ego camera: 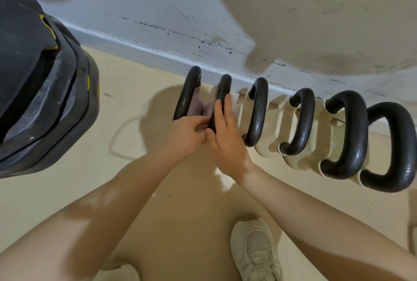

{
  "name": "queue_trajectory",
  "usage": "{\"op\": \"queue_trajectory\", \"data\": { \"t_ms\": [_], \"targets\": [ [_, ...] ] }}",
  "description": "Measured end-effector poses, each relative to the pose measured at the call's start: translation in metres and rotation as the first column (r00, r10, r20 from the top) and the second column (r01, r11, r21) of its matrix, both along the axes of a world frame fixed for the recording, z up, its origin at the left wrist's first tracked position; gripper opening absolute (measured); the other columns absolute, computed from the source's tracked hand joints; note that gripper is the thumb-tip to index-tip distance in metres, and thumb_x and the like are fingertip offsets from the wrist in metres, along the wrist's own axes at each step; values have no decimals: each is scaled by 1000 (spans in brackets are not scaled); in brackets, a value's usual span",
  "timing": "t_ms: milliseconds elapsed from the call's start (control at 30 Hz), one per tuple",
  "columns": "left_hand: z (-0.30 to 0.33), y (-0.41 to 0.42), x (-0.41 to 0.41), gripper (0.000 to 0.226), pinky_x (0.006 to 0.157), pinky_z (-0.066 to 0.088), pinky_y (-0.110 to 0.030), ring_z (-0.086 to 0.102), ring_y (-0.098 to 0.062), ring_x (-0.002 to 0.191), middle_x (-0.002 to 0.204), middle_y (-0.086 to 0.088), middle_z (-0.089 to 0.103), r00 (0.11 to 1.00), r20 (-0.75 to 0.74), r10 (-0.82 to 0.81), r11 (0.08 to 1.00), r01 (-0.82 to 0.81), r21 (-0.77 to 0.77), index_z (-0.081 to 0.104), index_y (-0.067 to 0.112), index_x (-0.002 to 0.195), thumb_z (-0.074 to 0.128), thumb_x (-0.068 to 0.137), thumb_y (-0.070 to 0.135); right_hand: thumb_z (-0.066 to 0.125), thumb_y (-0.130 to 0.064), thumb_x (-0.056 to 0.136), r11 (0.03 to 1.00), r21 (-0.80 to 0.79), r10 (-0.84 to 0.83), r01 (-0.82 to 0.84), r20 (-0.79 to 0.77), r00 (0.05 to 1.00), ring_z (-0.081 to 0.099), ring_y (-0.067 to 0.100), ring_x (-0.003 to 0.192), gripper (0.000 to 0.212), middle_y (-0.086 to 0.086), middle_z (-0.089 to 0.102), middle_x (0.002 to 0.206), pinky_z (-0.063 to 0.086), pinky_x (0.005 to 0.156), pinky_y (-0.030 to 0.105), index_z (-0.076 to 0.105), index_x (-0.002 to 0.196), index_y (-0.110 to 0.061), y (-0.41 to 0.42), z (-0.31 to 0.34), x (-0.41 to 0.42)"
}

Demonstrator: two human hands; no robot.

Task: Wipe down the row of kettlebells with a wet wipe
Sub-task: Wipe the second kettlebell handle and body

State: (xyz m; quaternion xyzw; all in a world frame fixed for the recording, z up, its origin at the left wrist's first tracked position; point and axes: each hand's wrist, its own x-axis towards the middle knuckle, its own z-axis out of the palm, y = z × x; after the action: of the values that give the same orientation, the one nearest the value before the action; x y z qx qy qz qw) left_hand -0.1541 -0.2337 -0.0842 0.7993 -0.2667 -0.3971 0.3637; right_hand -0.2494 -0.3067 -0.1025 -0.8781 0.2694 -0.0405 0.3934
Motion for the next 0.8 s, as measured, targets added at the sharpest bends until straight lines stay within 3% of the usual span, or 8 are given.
{"op": "queue_trajectory", "data": {
  "t_ms": [67,200,267,333,467,600,667,800],
  "targets": [
    [-2,3,1,42,98,48,-36,63,-13,107,117,-3,68,999,14,-36,999,36,-2,60,14,124,58,83,7,32,-22,97,1000,17,-24,24,-7,1000,-10,20,146,60,7,-14,156,10,118,45,2,148,-8,7,-1,-4],
    [-2,8,-5,43,98,47,-32,61,-12,107,116,0,67,997,56,-49,999,48,10,58,19,126,56,84,9,25,-29,94,995,-96,1,-2,-2,1000,5,33,145,60,9,-5,154,19,114,55,13,146,0,19,-5,-13],
    [0,9,-7,34,90,50,-33,63,-18,97,102,-3,70,995,80,-53,998,51,33,62,18,118,52,86,10,30,-31,92,959,-236,158,-158,-15,987,15,34,143,61,17,16,154,21,114,55,27,142,4,24,-7,-21],
    [5,11,-7,27,85,51,-38,63,-23,93,98,-8,68,999,44,-24,999,23,30,63,13,110,47,89,10,43,-32,89,940,-258,241,-225,35,970,25,29,141,56,16,37,147,22,115,47,43,134,1,22,4,-22],
    [23,8,-5,25,87,47,-22,60,-7,99,108,1,65,965,-196,173,960,-209,-185,56,15,118,47,95,14,58,-2,83,998,-61,0,23,354,935,53,12,115,32,7,61,122,41,101,28,60,115,-4,5,41,-12],
    [50,2,-6,28,88,52,-29,63,-19,105,115,-12,66,799,-579,164,888,-375,-267,58,13,120,42,98,20,52,1,86,919,354,-305,177,350,885,64,14,94,31,1,65,105,56,81,33,59,112,-15,0,76,-10],
    [61,-1,-8,25,85,55,-29,66,-19,99,107,-12,68,806,-580,120,893,-343,-292,61,12,113,45,97,20,53,-5,88,878,440,-351,187,327,877,67,17,90,29,3,67,103,58,76,36,58,115,-16,-5,83,-11],
    [62,-7,-9,19,70,52,-17,63,-5,73,83,-2,67,916,-365,169,903,-292,-315,64,6,106,60,88,12,58,-13,90,786,559,-431,264,190,882,65,6,96,28,-5,65,110,54,80,18,57,119,-15,-22,87,-15]
  ]
}}
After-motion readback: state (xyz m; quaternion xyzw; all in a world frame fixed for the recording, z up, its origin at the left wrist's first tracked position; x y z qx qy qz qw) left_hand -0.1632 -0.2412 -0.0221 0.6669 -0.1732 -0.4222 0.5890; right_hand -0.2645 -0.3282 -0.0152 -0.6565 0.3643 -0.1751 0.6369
